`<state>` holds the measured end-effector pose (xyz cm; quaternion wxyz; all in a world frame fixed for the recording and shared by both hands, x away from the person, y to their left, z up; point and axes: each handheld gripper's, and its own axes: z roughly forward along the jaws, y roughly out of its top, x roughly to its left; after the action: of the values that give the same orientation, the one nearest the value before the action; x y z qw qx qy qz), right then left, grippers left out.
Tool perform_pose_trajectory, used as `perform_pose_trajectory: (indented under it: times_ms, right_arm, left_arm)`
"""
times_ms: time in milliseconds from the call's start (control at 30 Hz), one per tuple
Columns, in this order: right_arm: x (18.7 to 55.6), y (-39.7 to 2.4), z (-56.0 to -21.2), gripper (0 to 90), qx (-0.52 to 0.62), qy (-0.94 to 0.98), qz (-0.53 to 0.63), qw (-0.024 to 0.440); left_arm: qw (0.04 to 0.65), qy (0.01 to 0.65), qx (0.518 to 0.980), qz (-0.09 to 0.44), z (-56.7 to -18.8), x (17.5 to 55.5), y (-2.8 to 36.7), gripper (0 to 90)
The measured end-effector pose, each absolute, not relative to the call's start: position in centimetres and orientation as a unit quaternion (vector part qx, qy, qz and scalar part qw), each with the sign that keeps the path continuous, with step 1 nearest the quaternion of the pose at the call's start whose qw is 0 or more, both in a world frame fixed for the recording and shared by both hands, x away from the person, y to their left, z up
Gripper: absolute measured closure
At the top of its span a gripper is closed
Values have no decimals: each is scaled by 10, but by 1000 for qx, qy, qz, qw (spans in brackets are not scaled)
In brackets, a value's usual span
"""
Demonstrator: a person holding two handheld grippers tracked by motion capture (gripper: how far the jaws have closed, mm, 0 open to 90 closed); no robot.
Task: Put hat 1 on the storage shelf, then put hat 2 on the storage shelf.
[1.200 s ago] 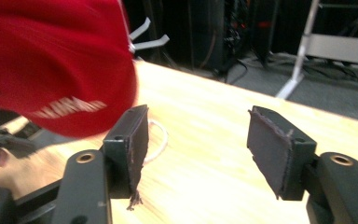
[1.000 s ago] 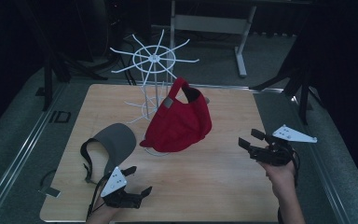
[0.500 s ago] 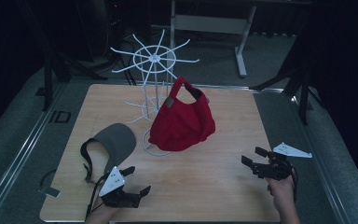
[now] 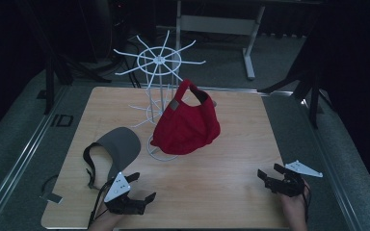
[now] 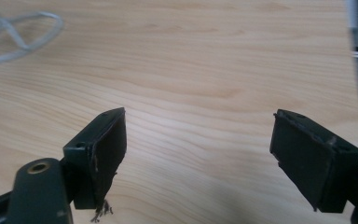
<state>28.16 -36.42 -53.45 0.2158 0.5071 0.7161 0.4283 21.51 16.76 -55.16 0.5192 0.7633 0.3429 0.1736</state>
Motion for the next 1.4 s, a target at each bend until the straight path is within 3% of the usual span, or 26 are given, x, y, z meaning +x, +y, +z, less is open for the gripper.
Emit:
perform_pose_trajectory:
  times_ms: [467,833,1400]
  right_arm:
    - [274,-371,-554,184,529,687,399,297]
    - [274,-371,-555,184,539,687,394,287]
    - [272,-372,-554,184,535,685,404,285]
  left_arm:
    - [505,362,765,170,-548,217,176,88]
    - [497,365,770,164,-542,209,196,103]
    - [460,432,744,220,-539,196,266,144]
